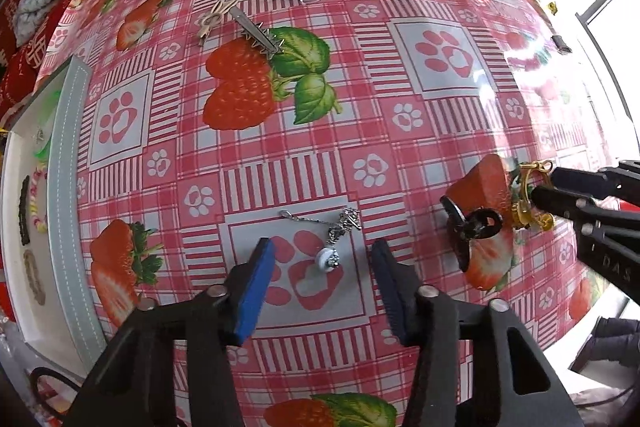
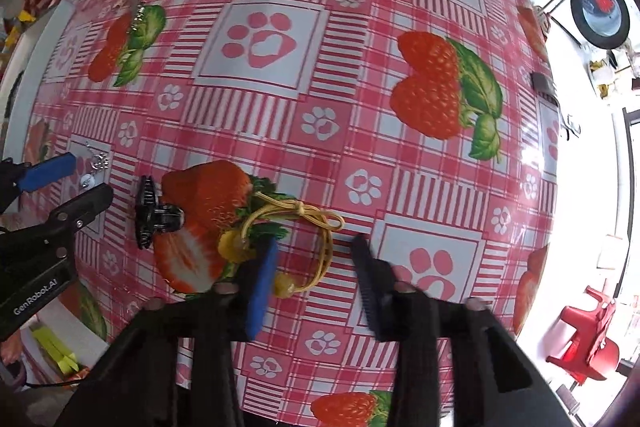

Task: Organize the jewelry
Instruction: 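Grasp the silver pendant with the left tool while the right tool grasps the yellow cord with gold ring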

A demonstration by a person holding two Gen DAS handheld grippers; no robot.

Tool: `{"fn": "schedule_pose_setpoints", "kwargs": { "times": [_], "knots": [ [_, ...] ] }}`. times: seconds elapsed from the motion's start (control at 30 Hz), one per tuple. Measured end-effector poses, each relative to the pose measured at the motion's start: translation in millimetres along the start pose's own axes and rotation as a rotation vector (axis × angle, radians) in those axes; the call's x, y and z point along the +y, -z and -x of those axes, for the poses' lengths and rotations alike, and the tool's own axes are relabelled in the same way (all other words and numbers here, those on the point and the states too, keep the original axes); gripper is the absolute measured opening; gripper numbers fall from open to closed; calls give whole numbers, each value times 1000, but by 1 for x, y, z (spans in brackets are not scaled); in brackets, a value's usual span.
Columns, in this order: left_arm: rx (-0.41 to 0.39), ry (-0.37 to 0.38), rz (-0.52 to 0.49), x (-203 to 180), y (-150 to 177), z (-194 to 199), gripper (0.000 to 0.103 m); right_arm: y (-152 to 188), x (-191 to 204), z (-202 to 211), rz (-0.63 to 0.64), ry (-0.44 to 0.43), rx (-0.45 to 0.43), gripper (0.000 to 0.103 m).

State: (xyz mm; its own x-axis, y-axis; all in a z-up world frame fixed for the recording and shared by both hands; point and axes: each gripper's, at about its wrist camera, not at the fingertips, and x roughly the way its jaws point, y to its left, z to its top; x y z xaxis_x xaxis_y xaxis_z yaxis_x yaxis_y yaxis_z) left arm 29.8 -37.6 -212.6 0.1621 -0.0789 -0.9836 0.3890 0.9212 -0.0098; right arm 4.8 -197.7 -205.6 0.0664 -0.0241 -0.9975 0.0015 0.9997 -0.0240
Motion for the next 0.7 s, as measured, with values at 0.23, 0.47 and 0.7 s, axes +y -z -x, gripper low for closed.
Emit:
{"fn": "schedule_pose_setpoints", "kwargs": {
  "times": [0.23, 0.47, 0.7],
  "knots": [
    [-4, 54, 25, 3, -3, 8, 17, -7, -11, 5, -86, -76, -3, 2],
    [-45, 96, 67, 12, -6, 27, 17, -13, -25, 20, -112, -126, -32, 2],
    [-50, 101, 101, 29, -3, 31, 17, -18, -24, 24, -78, -212, -19, 2]
  ]
}}
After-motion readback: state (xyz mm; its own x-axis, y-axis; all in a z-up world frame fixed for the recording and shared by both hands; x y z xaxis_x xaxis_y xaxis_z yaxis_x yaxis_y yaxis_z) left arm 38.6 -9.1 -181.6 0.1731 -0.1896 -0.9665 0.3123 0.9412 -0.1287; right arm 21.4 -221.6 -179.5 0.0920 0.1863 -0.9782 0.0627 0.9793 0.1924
